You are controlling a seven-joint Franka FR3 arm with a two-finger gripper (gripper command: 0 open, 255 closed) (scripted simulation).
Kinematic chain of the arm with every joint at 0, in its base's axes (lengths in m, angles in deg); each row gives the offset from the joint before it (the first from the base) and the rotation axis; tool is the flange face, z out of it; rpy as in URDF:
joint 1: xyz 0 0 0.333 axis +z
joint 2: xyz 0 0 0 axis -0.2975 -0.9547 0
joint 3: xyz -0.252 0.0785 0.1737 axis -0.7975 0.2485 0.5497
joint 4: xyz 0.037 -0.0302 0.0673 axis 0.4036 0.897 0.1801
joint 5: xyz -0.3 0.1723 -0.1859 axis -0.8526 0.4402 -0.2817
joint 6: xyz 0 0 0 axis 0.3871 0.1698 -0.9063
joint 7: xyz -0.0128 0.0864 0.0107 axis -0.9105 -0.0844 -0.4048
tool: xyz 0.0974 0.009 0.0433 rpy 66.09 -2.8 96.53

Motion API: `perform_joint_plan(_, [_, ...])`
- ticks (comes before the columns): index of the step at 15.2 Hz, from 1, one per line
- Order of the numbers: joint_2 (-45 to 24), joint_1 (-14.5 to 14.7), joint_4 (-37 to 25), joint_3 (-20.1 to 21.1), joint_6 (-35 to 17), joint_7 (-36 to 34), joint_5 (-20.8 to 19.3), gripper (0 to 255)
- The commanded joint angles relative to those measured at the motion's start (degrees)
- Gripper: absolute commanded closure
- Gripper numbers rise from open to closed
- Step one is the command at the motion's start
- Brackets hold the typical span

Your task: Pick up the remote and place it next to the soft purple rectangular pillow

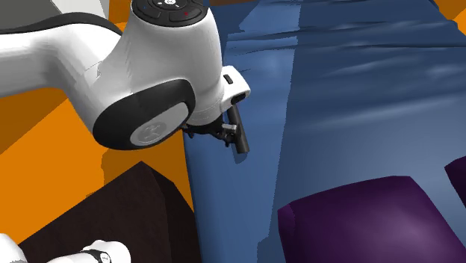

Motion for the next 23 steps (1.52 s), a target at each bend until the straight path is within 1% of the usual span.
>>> perform_joint_plan(1, [-4.51, 0.56, -2.11, -0.01, -2.89, 3.02, -0.52, 0])
perform_joint_plan(7, [-16.81, 2.13, -8.86, 1.09, -9.75, 10.26, -2.14, 0])
perform_joint_plan(12, [-26.35, 3.23, -15.43, 2.40, -13.82, 15.18, -4.06, 0])
perform_joint_plan(19, [-29.80, 3.14, -14.29, 2.27, -18.42, 15.01, -4.32, 0])
perform_joint_plan(23, [-30.11, 3.13, -14.22, 2.26, -18.79, 15.00, -4.35, 0])
